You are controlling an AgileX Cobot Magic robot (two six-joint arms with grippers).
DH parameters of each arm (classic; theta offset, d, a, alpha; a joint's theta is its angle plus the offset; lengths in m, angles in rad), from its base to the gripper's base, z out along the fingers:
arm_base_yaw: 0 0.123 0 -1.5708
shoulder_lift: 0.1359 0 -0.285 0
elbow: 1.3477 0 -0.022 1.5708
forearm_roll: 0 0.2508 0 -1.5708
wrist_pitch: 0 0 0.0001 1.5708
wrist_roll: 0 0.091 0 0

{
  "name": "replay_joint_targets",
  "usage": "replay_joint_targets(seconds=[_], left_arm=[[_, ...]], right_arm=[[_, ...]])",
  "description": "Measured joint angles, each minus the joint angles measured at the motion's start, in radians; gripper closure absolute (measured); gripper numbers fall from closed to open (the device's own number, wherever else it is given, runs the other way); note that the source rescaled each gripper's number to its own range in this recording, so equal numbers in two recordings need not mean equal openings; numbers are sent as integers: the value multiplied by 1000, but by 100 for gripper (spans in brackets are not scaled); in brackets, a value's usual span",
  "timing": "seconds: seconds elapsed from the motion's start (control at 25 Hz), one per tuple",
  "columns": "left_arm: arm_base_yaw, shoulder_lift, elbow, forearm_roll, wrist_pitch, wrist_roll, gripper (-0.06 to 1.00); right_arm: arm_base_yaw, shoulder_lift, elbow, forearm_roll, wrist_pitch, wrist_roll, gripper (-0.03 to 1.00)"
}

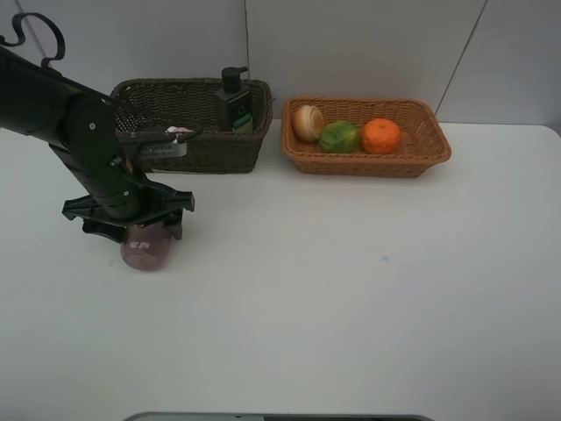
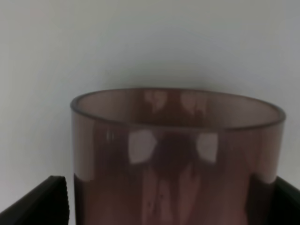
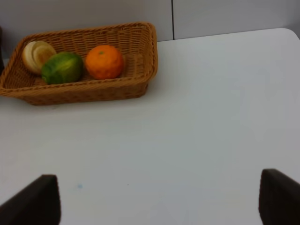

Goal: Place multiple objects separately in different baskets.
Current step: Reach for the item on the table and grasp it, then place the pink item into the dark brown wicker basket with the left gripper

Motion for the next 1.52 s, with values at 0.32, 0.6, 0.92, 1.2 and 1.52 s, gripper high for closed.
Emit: replay_joint_targets(seconds=[0.32,0.6,0.92,1.2,1.52], left_arm=[[0,5,0,0,-8,1,15],[0,5,0,0,-10,1,24],[0,5,0,0,-24,1,24],[6,-69,-50,25,21,5,24],[28,-141,-269,157,84,9,24]], right_arm=[[0,0,0,0,0,0,6],[0,0,0,0,0,0,6],[0,0,0,0,0,0,6],[0,0,0,0,0,0,6],[0,0,0,0,0,0,6]])
